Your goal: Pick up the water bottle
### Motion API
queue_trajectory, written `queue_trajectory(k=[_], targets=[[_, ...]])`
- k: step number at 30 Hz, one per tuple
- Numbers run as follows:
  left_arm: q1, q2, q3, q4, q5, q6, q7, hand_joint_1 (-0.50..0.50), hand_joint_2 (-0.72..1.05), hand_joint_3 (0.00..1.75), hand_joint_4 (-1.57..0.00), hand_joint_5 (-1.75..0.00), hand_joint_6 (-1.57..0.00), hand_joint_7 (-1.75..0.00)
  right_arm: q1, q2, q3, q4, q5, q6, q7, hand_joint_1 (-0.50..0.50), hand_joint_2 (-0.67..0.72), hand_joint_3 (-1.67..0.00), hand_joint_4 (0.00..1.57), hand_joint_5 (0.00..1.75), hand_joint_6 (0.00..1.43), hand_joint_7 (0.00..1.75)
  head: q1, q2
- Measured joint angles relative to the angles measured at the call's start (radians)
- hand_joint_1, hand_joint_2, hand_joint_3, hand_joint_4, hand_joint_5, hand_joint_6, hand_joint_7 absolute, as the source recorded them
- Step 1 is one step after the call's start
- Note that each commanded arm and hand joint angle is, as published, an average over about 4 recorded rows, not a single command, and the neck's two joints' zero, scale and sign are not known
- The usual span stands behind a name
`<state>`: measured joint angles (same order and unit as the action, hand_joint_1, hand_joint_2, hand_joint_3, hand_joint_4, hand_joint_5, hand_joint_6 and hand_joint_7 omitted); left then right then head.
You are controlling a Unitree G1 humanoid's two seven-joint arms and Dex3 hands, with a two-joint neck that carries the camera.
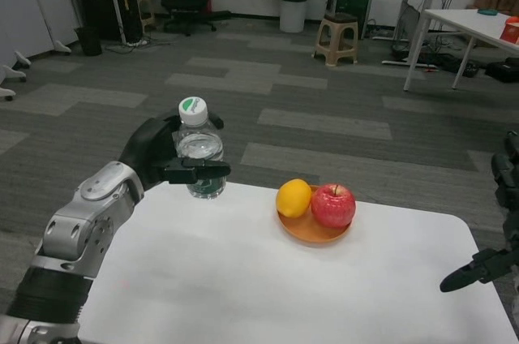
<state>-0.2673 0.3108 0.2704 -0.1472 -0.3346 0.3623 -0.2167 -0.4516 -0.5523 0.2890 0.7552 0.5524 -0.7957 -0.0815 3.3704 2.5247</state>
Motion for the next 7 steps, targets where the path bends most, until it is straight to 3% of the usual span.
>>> queue_trajectory(k=[7], targets=[[-0.003,0.0,-0.007,0.016,0.0,0.001,0.0,0.21,0.78,0.17,-1.01,-1.75,-1.1,-1.68,0.0,0.001,0.001,-0.006,0.0,0.0,0.0,-0.46,0.66,0.0,0.0,0.0,0.0,0.07,-0.026,0.037]])
